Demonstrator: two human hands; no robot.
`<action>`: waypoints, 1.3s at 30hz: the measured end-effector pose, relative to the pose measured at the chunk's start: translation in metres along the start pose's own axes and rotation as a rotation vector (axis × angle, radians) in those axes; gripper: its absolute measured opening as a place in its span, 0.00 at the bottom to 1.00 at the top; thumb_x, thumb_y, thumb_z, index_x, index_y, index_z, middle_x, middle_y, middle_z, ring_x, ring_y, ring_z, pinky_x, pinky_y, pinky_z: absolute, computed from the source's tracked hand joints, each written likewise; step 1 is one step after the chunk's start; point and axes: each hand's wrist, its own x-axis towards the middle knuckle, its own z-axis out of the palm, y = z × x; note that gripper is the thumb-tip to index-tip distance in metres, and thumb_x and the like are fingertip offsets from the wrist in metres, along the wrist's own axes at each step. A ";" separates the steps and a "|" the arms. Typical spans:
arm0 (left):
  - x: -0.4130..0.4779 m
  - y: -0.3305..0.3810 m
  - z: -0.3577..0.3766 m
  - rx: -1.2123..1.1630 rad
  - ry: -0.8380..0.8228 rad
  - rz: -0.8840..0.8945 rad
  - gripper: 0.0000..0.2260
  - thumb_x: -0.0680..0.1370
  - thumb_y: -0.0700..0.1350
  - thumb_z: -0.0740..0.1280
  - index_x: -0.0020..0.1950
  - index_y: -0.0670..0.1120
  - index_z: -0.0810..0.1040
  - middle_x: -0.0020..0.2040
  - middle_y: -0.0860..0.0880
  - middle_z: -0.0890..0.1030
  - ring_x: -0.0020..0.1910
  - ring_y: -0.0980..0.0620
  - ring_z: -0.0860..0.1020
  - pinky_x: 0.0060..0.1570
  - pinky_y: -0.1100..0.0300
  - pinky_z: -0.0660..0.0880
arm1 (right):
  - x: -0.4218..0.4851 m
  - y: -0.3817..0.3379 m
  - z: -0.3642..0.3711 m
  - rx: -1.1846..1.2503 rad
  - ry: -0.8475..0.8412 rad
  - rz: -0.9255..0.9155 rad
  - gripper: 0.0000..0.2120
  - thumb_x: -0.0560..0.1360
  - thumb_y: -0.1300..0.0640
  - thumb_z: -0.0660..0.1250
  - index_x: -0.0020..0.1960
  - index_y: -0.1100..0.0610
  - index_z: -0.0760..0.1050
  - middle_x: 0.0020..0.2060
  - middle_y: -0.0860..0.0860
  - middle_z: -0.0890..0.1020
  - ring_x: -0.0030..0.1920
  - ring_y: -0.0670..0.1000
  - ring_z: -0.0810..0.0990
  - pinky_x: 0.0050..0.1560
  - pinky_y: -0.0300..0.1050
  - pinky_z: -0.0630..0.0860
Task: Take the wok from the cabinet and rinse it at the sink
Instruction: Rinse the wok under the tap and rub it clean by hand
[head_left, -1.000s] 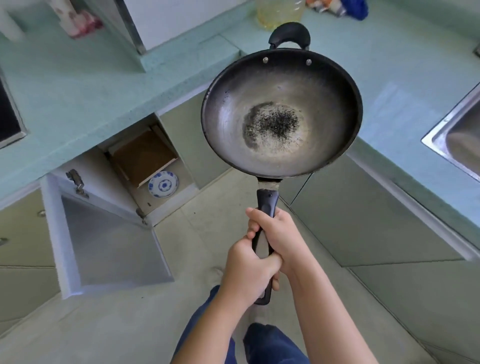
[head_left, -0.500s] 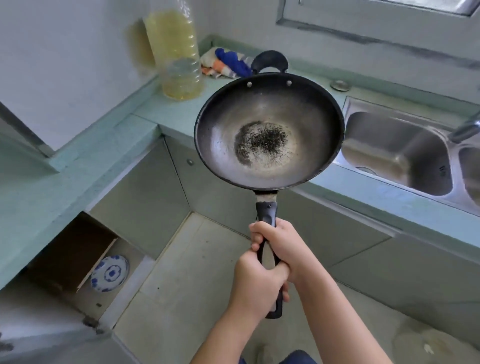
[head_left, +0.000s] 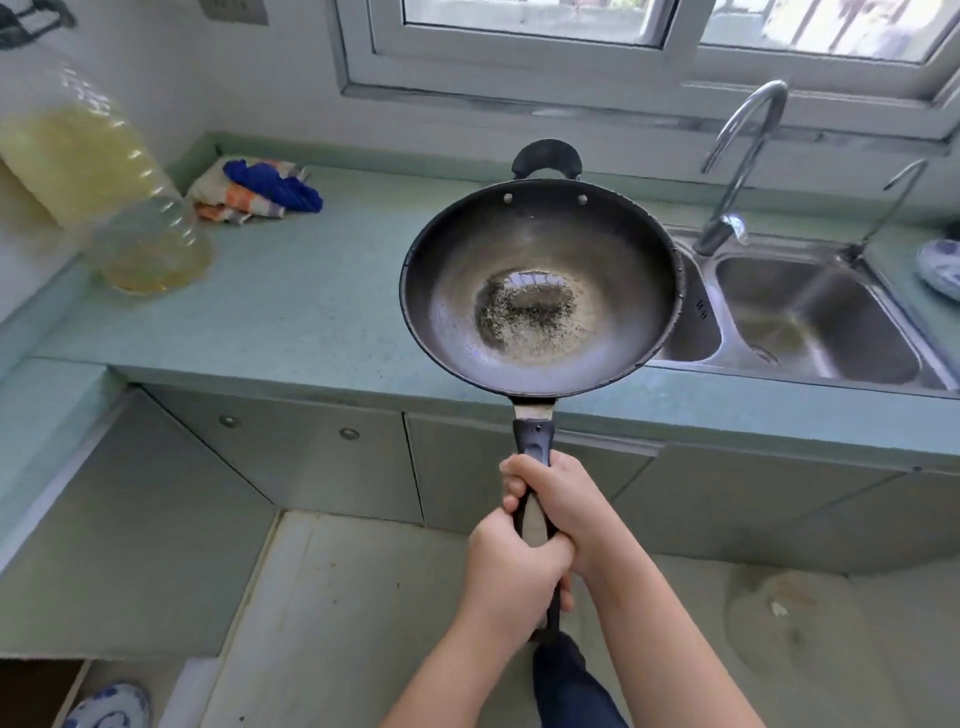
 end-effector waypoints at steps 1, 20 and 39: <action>0.009 0.003 0.008 0.012 -0.004 -0.003 0.03 0.71 0.34 0.65 0.39 0.38 0.71 0.18 0.50 0.72 0.14 0.52 0.71 0.19 0.65 0.68 | 0.008 -0.004 -0.010 0.008 0.002 -0.001 0.19 0.73 0.68 0.60 0.25 0.57 0.65 0.19 0.49 0.70 0.21 0.47 0.72 0.26 0.37 0.69; 0.194 0.055 0.157 0.118 0.053 -0.072 0.05 0.70 0.34 0.64 0.36 0.41 0.71 0.19 0.50 0.74 0.15 0.52 0.73 0.20 0.65 0.69 | 0.174 -0.081 -0.170 0.101 -0.017 0.118 0.16 0.74 0.69 0.59 0.29 0.58 0.66 0.19 0.48 0.69 0.20 0.46 0.71 0.23 0.37 0.68; 0.232 0.041 0.203 0.191 0.045 -0.196 0.06 0.70 0.33 0.63 0.34 0.41 0.71 0.21 0.48 0.74 0.15 0.53 0.72 0.20 0.64 0.70 | 0.204 -0.065 -0.223 0.216 0.033 0.232 0.15 0.74 0.70 0.57 0.30 0.59 0.65 0.19 0.49 0.69 0.20 0.46 0.70 0.22 0.37 0.68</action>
